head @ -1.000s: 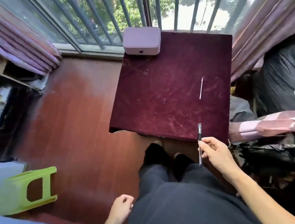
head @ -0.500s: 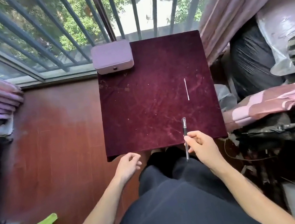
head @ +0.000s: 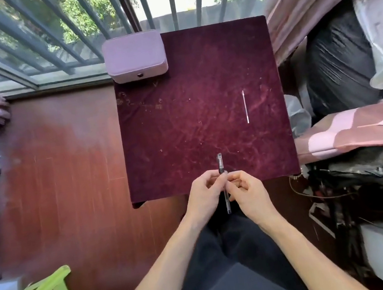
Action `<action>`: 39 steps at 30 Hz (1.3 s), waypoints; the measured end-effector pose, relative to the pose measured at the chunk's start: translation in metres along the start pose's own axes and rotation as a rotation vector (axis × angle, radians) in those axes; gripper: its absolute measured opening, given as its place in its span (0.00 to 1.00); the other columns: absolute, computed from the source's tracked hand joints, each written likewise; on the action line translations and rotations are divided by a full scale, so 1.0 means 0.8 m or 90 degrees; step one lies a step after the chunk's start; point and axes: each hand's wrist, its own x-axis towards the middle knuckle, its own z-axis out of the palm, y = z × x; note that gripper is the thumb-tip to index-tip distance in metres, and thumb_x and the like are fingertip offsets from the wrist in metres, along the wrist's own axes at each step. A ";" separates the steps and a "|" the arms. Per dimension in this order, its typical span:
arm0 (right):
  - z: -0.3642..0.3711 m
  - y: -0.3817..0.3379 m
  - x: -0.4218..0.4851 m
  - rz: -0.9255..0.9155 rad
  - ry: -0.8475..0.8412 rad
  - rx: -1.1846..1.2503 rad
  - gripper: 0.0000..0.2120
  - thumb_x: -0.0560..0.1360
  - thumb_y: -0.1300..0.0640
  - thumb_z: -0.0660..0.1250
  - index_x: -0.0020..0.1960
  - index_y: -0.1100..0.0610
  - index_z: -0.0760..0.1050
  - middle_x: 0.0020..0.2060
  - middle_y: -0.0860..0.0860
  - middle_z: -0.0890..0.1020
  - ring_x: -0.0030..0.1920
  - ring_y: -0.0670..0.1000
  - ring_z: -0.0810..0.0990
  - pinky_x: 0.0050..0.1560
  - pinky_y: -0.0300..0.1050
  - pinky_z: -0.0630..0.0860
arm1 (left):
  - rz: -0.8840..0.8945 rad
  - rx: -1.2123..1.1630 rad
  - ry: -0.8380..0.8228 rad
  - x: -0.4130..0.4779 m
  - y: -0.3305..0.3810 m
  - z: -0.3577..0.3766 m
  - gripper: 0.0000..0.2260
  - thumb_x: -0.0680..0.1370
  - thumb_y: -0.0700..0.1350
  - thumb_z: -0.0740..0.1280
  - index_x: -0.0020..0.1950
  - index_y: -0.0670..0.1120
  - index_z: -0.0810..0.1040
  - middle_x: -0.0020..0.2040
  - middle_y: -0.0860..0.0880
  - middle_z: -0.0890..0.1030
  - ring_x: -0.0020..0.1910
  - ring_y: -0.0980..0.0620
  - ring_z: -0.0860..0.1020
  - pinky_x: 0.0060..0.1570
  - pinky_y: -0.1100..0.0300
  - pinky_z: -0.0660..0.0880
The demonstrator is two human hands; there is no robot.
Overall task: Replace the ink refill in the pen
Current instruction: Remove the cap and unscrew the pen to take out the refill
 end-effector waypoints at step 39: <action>0.052 0.165 0.289 -0.091 -0.085 0.076 0.06 0.82 0.57 0.73 0.55 0.53 0.88 0.33 0.35 0.85 0.31 0.33 0.81 0.32 0.23 0.72 | 0.052 -0.138 0.017 0.240 -0.194 -0.006 0.14 0.86 0.48 0.58 0.57 0.41 0.79 0.34 0.52 0.69 0.28 0.62 0.66 0.28 0.71 0.65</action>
